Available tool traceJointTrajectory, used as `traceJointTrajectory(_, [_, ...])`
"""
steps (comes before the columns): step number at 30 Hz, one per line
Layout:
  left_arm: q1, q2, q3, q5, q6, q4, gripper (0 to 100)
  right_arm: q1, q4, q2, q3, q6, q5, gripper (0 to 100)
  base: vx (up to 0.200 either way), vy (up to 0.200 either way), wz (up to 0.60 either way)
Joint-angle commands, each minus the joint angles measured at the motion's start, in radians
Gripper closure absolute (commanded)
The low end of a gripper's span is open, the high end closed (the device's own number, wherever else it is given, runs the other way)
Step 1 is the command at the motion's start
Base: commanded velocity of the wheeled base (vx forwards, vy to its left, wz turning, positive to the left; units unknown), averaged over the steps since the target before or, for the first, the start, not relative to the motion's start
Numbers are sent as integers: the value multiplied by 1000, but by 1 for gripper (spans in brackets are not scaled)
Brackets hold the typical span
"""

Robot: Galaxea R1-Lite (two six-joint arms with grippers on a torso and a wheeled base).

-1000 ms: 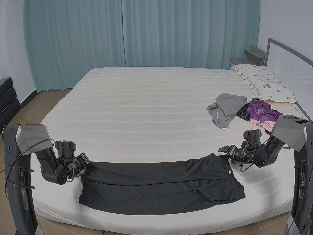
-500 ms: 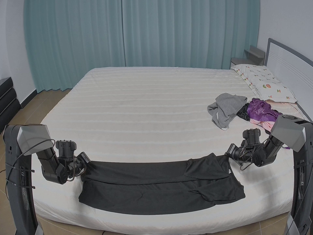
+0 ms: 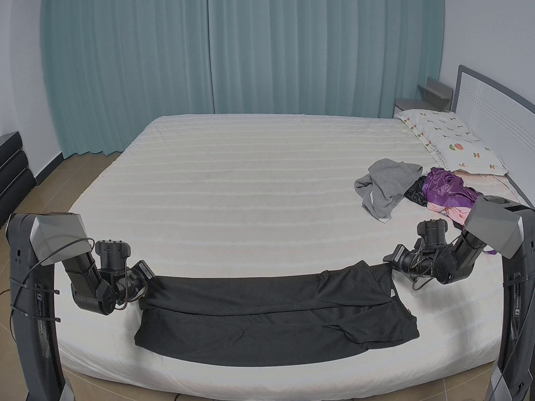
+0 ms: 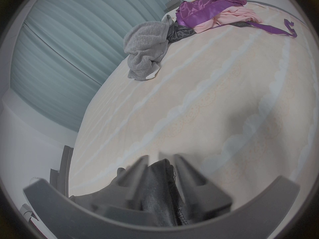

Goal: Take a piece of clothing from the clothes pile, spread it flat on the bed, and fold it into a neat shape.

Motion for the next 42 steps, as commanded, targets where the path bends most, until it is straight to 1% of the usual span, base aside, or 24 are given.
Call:
traceJointTrajectory(1, [1,-5,4,-2,-7,-1,0,0,-10,-18,12,2,2,0,0,0,0])
traceJointTrajectory(4, [1,-12,11,0,-23,-1,0,-2,-21,-44,24,4,2,0,0,0,0])
traceJointTrajectory(7, [19,-85,70,-9,-76,-4,0,4,-13,-113,50,50,3,0,0,0,0])
traceJointTrajectory(8, [19,-88,74,-11,-78,-4,0,6,-13,-115,52,53,2,0,0,0,0])
traceJointTrajectory(9, [22,-128,126,-26,-90,-4,0,8,-10,-142,72,62,0,0,0,0,0])
traceJointTrajectory(11, [22,-166,203,-32,-87,-11,0,6,-9,-179,105,62,0,0,0,0,0])
traceJointTrajectory(12, [22,-197,271,-35,-89,-41,0,4,-9,-214,144,62,0,0,0,0,0])
traceJointTrajectory(13, [22,-197,271,-35,-89,-41,0,4,-9,-214,144,62,0,0,0,0,0])
traceJointTrajectory(14, [21,-226,373,-52,-95,-116,0,-3,-16,-285,222,74,3,0,0,0,0])
traceJointTrajectory(17, [13,-235,465,-63,-102,-191,0,-8,-24,-375,355,121,23,0,0,0,0])
traceJointTrajectory(20, [1,-230,522,-65,-132,-218,0,1,-47,-400,437,130,26,0,0,0,0])
traceJointTrajectory(22, [1,-229,545,-63,-142,-225,0,6,-87,-411,489,133,20,0,0,0,0])
traceJointTrajectory(25, [-1,-236,576,-66,-164,-246,0,14,-171,-418,572,154,29,0,0,0,0])
traceJointTrajectory(27, [-18,-229,590,-66,-171,-252,0,18,-240,-401,613,173,31,0,-100,0,0])
traceJointTrajectory(29, [-27,-226,590,-62,-170,-252,0,20,-291,-377,629,182,33,0,-200,0,0])
traceJointTrajectory(30, [-31,-224,591,-55,-170,-252,0,20,-334,-342,636,190,33,0,0,0,0])
traceJointTrajectory(33, [-33,-223,599,-54,-167,-252,0,21,-400,-283,647,190,31,0,0,0,0])
traceJointTrajectory(42, [-39,-186,593,-48,-156,-255,0,15,-418,-274,661,191,33,0,0,0,0])
